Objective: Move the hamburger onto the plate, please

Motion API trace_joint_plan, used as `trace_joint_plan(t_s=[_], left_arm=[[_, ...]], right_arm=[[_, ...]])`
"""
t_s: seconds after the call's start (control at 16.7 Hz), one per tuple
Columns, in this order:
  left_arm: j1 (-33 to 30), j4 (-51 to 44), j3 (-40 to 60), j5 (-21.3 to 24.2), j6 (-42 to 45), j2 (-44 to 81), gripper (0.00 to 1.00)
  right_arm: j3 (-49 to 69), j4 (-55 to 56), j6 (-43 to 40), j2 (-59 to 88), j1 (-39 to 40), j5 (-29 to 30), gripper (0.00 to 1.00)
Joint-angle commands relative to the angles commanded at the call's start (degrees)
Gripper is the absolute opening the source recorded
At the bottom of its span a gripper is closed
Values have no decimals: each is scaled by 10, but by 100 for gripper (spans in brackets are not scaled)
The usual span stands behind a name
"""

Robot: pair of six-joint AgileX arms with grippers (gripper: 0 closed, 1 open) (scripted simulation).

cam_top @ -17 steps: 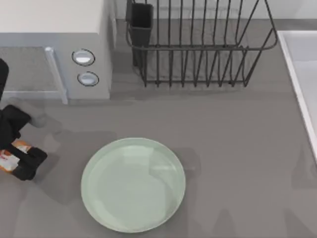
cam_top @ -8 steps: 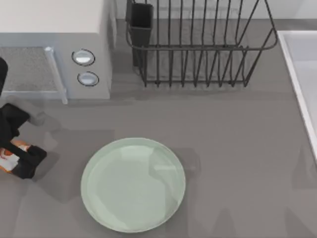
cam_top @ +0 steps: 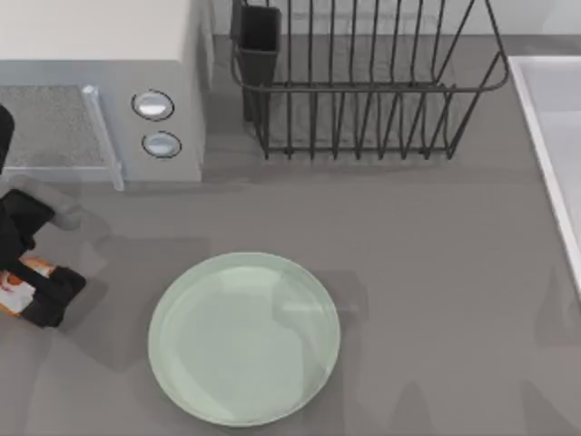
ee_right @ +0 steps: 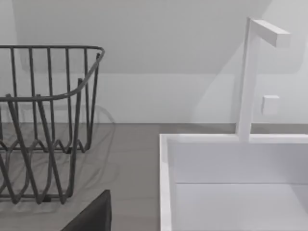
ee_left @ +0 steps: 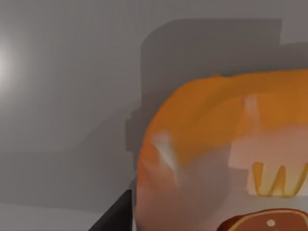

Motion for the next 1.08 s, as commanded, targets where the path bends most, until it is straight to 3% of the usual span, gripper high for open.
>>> trace_joint_plan(t_s=[0.3, 0.78, 0.84, 1.08], left_arm=[[0, 0, 0, 0, 0, 0, 2], [0, 0, 0, 0, 0, 0, 0], [5, -46, -2, -8, -4, -45, 0], [4, -69, -1, 3, -19, -57, 0]], right_arm=[[0, 0, 0, 0, 0, 0, 100], [0, 0, 0, 0, 0, 0, 100], [0, 0, 0, 0, 0, 0, 100], [0, 0, 0, 0, 0, 0, 100]])
